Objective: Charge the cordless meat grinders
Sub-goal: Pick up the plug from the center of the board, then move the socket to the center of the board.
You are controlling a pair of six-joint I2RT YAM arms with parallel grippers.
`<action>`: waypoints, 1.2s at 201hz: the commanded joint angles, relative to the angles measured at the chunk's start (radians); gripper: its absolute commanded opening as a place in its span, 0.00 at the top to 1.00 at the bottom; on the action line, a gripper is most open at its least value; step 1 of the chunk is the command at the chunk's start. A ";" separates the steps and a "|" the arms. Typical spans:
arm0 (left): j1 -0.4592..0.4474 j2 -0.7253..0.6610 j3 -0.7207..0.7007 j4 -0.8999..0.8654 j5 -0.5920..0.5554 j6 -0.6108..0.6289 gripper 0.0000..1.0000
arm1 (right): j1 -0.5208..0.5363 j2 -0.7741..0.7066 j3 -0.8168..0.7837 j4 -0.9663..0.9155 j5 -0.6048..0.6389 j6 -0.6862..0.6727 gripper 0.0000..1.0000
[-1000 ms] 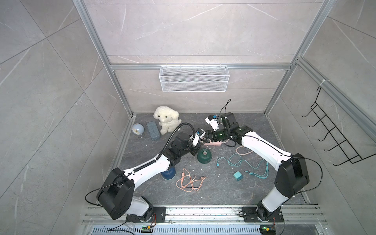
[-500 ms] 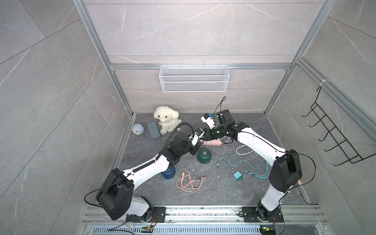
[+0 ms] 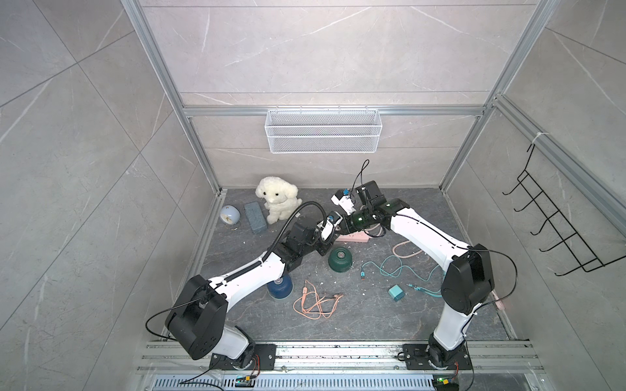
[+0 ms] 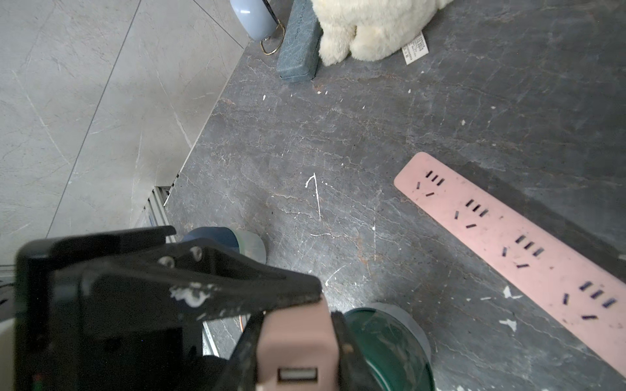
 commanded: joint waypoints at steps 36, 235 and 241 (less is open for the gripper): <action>0.122 -0.061 0.000 -0.009 0.065 -0.170 0.32 | 0.005 0.080 0.139 -0.060 0.012 -0.105 0.94; 0.546 -0.228 -0.139 -0.193 0.082 -0.604 0.25 | 0.024 0.901 1.278 -0.680 0.160 -1.114 0.93; 0.548 -0.226 -0.140 -0.194 0.084 -0.603 0.25 | 0.026 0.897 1.247 -0.664 0.167 -1.132 0.93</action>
